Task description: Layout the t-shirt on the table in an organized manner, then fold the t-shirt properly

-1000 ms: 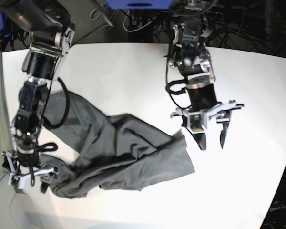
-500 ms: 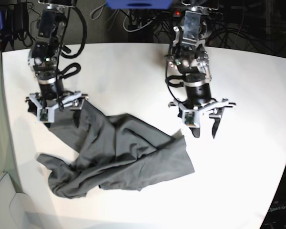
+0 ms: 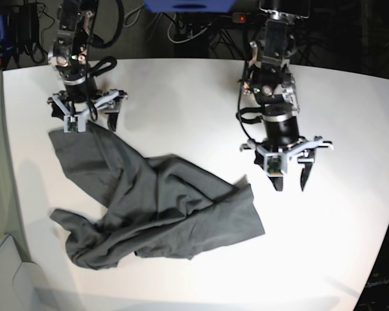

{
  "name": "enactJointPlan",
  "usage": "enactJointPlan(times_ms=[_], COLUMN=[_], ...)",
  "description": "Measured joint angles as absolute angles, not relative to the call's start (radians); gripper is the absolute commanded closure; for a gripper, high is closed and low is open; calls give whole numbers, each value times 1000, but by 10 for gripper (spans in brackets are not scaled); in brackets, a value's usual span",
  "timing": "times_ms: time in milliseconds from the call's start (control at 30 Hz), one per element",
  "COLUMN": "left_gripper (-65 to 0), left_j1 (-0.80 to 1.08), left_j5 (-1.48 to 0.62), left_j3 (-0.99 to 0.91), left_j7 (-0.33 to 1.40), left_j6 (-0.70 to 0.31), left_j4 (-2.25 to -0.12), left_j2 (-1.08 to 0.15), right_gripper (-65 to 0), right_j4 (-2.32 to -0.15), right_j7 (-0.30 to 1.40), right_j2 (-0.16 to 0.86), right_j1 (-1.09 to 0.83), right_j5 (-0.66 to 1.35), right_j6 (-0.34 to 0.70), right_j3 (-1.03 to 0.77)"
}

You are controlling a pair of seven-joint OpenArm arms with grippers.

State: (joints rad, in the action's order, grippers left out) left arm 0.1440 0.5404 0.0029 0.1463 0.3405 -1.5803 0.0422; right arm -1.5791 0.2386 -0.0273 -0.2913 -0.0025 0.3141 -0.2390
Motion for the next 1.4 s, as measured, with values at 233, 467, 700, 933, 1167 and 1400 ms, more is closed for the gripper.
enactJointPlan(times_ms=[233,467,700,933,1167,1400], left_gripper=[-294,-294,-294,-294,-294,-294], left_j1=[149,150,166,194,194,226], left_j5=[541,539,540,537,533,534], left_j3=[4,-51,-130,-183,-191,-195], left_j7=[150,151,146,146,146,150], left_j6=[340,339,339,344,336,339], left_j4=[-1599,-1615,-1681,-1695,-1719,-1769], left_j2=[41,48,47,46,47,35], right_gripper=[-528,-457,-74,0,0,0], right_j4=[-1511,-1455,-1386,-1647,-1986,-2003], right_j7=[224,221,191,233,144,180], right_j2=[34,52,83,75,6,-10], right_j1=[-252,-207,-161,-304,-368,-144], right_j5=[-1,-2,-1,-16,-7,-15], right_j6=[311,314,310,354,670,675], right_j3=[-179,-167,-165,-142,-120,-216])
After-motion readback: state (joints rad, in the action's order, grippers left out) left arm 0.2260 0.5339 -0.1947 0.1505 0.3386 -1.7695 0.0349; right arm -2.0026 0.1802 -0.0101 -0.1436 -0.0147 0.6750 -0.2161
